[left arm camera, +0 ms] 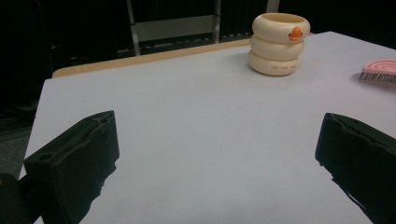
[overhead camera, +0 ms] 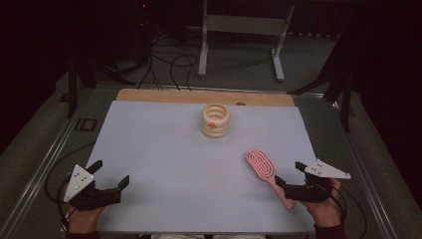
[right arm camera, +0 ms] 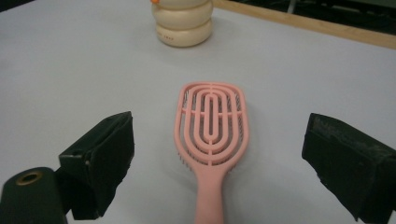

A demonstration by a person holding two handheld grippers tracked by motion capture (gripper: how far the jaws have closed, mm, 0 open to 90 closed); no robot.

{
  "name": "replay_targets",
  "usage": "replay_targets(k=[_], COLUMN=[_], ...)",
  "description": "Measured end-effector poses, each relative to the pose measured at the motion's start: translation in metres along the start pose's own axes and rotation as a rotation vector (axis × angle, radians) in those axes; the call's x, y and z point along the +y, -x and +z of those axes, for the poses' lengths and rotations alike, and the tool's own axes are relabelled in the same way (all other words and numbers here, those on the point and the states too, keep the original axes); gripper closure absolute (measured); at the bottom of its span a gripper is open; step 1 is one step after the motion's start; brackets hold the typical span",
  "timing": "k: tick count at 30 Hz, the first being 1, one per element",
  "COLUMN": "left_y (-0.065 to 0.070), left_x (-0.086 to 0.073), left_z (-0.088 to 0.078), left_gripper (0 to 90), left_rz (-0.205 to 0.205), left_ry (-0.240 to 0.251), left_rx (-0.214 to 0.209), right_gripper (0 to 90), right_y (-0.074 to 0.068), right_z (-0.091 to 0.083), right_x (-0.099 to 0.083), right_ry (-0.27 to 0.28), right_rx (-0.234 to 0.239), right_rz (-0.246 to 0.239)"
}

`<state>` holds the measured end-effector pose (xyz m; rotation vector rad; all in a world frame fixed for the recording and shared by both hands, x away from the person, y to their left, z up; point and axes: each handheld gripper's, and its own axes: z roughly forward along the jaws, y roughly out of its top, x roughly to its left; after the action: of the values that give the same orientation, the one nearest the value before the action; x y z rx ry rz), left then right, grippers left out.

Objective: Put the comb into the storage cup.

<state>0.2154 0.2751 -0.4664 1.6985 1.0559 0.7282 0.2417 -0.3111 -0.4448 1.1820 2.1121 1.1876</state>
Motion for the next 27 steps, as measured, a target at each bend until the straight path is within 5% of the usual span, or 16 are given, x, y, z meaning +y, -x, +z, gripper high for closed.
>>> replay_targets(k=[27], left_y=[0.001], left_x=[-0.001], left_z=[0.001], left_gripper=[0.2], left_rz=[-0.004], left_ry=[-0.001], left_rx=[-0.005], right_gripper=[9.7], right_y=[0.004], right_z=[0.048], right_x=[0.003], right_ry=[-0.273], right_rx=[-0.003], right_rz=[-0.042])
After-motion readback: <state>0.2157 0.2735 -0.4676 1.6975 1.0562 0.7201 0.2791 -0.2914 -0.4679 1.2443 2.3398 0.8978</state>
